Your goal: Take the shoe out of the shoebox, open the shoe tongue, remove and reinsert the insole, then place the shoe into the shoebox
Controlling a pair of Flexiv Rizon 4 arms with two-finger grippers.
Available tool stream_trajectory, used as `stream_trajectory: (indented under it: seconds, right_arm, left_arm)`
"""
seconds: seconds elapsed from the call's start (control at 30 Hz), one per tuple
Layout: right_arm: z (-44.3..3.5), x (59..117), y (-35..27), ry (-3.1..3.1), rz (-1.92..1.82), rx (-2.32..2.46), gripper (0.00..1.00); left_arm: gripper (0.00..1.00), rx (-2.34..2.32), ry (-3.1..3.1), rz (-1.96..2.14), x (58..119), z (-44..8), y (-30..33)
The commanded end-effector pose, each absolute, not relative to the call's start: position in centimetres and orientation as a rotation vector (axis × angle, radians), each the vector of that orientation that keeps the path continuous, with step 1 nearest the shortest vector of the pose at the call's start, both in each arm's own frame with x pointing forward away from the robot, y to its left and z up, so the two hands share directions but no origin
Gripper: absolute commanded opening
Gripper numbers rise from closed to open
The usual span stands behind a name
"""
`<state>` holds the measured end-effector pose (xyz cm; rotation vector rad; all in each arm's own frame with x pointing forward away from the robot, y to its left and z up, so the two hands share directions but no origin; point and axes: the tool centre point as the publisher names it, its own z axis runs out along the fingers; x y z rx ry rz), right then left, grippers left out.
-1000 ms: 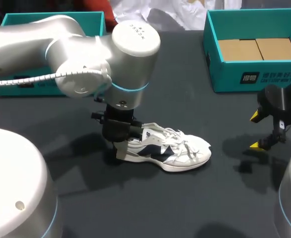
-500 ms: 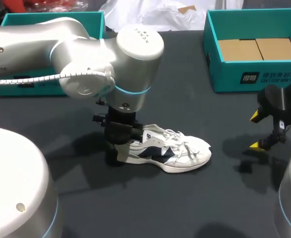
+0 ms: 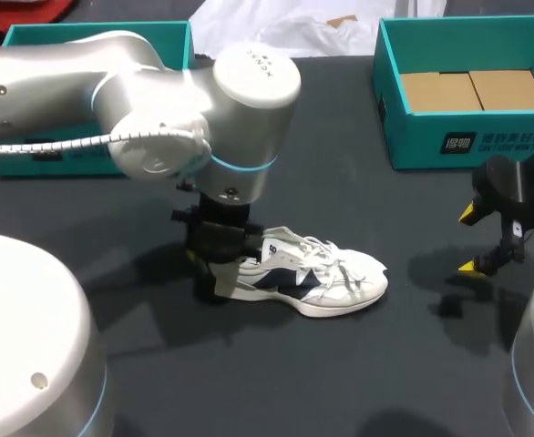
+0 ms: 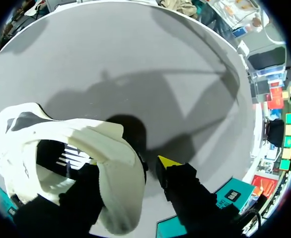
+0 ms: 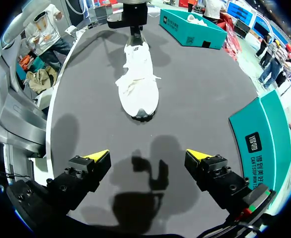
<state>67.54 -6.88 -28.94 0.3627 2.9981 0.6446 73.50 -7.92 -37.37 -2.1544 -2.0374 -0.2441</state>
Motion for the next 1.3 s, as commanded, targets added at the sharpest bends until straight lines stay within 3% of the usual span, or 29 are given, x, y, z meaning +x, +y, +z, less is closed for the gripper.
stream_trajectory:
  seconds: [0.03,0.1,0.27,0.47,1.0,1.3]
  right_arm:
    - [-29.0,67.4,-6.9,2.995,0.643,0.362,1.00]
    - [-29.0,67.4,-6.9,2.995,0.643,0.362,1.00]
    - [-29.0,67.4,-6.9,2.995,0.643,0.362,1.00]
    - [-29.0,67.4,-6.9,2.995,0.643,0.362,1.00]
    - [-29.0,67.4,-6.9,2.995,0.643,0.362,1.00]
    - [-29.0,67.4,-6.9,2.995,0.643,0.362,1.00]
  left_arm:
    - [0.92,-2.173,-2.057,-0.244,73.0,-35.7,-7.3]
    - [1.00,-2.180,-2.080,-0.231,72.8,-34.9,-7.3]
    - [1.00,-2.165,-2.190,-0.121,71.8,-31.7,-6.7]
    - [1.00,-1.937,-2.369,0.312,70.6,-28.7,-4.6]
    - [1.00,-1.890,-2.345,0.316,70.1,-28.4,-4.0]
    - [1.00,-1.416,-2.527,0.784,70.4,-30.0,-2.2]
